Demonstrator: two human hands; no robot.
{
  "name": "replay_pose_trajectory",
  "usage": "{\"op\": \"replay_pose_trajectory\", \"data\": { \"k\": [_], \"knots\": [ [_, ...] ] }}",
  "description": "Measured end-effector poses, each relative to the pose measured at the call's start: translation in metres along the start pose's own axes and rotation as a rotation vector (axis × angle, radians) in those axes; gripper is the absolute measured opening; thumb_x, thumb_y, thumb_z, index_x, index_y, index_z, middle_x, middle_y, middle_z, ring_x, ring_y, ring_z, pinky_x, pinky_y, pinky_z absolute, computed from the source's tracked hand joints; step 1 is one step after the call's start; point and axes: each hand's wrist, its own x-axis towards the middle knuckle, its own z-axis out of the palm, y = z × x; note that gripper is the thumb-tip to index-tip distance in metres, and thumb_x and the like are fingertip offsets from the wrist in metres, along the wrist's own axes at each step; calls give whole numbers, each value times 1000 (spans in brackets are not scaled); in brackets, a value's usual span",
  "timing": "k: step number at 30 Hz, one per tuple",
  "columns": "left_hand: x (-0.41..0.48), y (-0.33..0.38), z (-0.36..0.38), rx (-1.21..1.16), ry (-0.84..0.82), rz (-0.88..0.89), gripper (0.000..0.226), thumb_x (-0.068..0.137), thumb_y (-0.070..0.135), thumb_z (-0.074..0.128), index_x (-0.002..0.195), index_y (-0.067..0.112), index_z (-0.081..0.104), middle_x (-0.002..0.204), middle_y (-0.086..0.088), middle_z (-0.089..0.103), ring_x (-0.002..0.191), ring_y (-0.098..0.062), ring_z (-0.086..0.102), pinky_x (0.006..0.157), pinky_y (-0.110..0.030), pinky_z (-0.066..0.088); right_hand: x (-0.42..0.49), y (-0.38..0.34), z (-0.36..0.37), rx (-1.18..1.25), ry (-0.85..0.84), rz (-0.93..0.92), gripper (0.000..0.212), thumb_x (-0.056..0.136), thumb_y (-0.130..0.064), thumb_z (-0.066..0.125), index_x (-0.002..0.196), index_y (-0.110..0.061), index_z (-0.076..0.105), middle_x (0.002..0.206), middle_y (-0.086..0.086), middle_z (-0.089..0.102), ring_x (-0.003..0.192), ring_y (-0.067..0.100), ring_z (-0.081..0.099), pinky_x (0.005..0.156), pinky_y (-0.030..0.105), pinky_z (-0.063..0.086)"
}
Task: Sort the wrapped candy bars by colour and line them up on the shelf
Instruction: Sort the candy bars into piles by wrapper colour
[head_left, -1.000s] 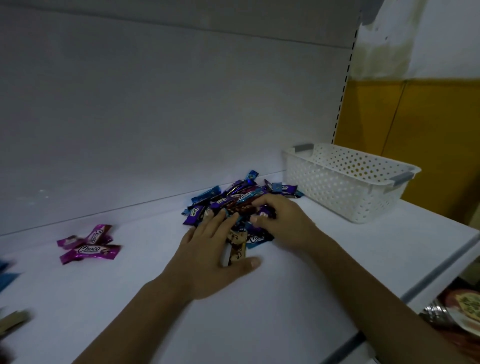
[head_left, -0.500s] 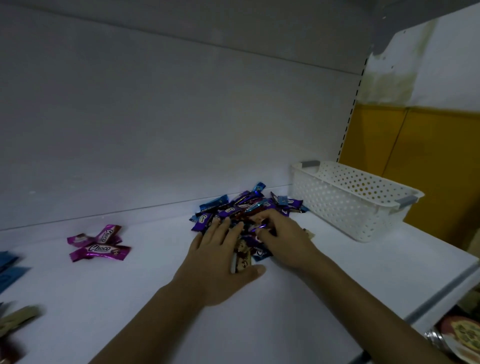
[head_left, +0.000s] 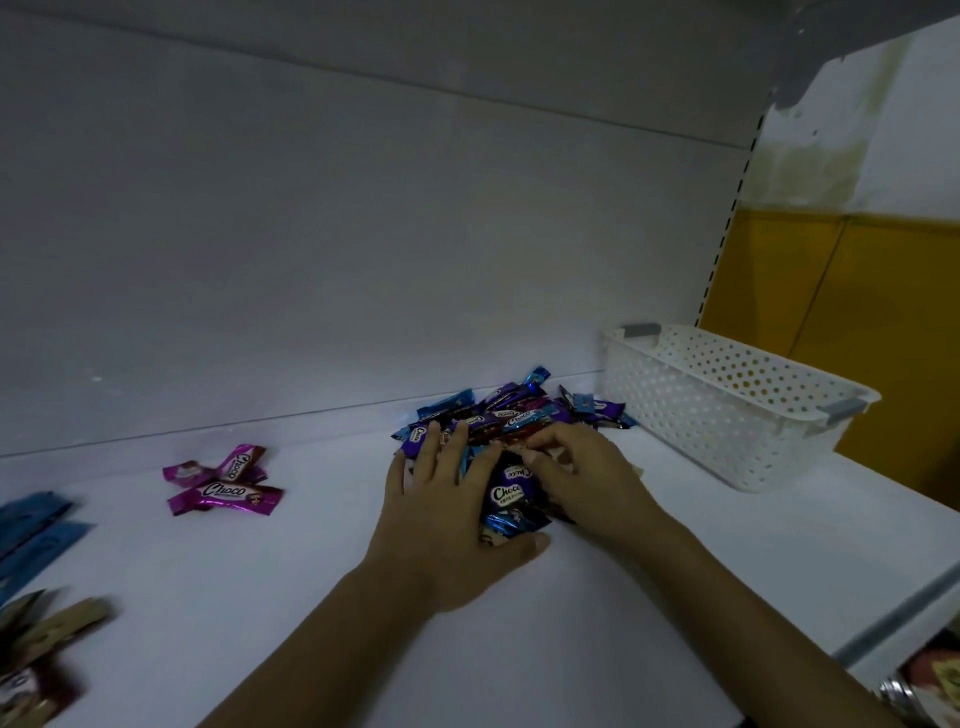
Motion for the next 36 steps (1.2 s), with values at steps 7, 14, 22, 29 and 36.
{"op": "replay_pose_trajectory", "data": {
  "k": [7, 14, 22, 29, 36],
  "knots": [
    [-1, 6, -4, -49, -111, 12, 85, 76, 84, 28, 145, 52, -10, 160, 6, -16, 146, -26, -18, 118, -53, 2, -2, 20, -17, -685, 14, 282, 43, 96, -46, 42, 126, -17, 50, 128, 10, 50, 117, 25, 45, 91, 36, 41],
    [4, 7, -3, -117, -117, -84, 105, 69, 86, 44, 151, 39, -3, 161, 1, -8, 147, -27, -15, 117, -51, 4, -3, -24, 11, 362, -85, 46, 15, 97, -19, 48, 105, -17, 60, 98, -4, 65, 91, 8, 62, 80, 28, 53],
    [38, 21, -1, 19, 84, -95, 57, 84, 61, 51, 135, 36, 45, 135, 6, 46, 122, -27, 37, 92, -37, 40, 4, -1, 13, 303, 137, 23, 14, 96, -37, 47, 96, -25, 54, 89, -6, 65, 82, 10, 62, 74, 35, 52],
    [49, 12, -13, 232, 144, 100, 39, 93, 49, 45, 125, 27, 49, 122, 3, 57, 109, -23, 52, 79, -34, 46, 14, 17, 8, 203, 263, 68, 16, 97, -34, 47, 87, -24, 53, 88, -4, 62, 76, 10, 57, 61, 26, 39],
    [38, 0, -34, 85, 286, 58, 21, 95, 34, 48, 112, 23, 51, 111, 3, 62, 96, -20, 58, 70, -31, 41, 14, 15, 8, 281, 283, 89, 32, 97, -47, 30, 79, -27, 45, 73, -6, 57, 70, 9, 53, 57, 27, 34]
  ]
}}
